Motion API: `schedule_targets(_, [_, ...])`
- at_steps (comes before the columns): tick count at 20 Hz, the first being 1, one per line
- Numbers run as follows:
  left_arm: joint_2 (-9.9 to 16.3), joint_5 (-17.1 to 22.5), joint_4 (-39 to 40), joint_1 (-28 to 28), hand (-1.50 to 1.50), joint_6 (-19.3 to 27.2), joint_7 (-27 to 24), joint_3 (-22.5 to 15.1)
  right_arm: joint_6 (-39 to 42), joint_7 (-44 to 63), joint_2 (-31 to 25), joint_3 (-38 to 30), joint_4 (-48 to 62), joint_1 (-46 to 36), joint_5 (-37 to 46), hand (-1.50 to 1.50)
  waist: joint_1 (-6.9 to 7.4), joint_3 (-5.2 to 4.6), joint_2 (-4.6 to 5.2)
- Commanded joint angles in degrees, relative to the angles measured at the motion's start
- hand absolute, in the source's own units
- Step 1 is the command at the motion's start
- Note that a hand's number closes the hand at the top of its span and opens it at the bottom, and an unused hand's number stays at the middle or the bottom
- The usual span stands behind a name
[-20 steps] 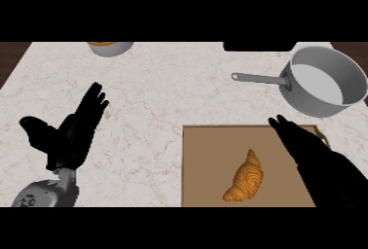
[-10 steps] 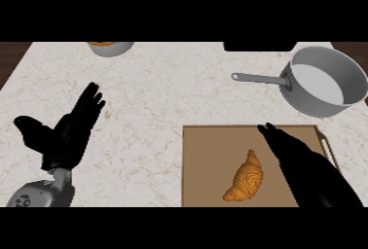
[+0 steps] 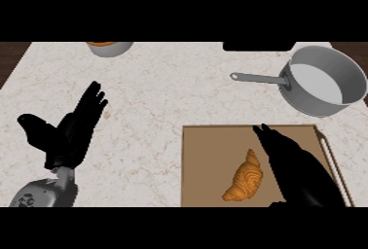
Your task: Pick the croissant from the tray and place it in the pot
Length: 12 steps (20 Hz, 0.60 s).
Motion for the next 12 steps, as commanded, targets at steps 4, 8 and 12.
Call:
schedule_targets(4, [-0.19,-0.82,0.77,-1.22,0.0,0.38,0.1,1.13,2.52,13.93,8.15,2.63,2.0,-0.95,5.77,-1.5,-0.23,0.0,0.02])
schedule_targets(8, [-0.44,-0.7,-1.66,-0.05,0.0,0.56,1.61,0.84,-0.14,13.05,9.55,3.46,2.99,2.83,10.64,-1.5,-0.28,0.12,-0.07])
schedule_targets(12, [-0.5,-0.94,-1.42,2.54,0.0,-0.93,-0.95,0.13,1.87,13.92,13.94,2.44,9.47,0.93,12.13,-1.5,0.36,0.04,0.01])
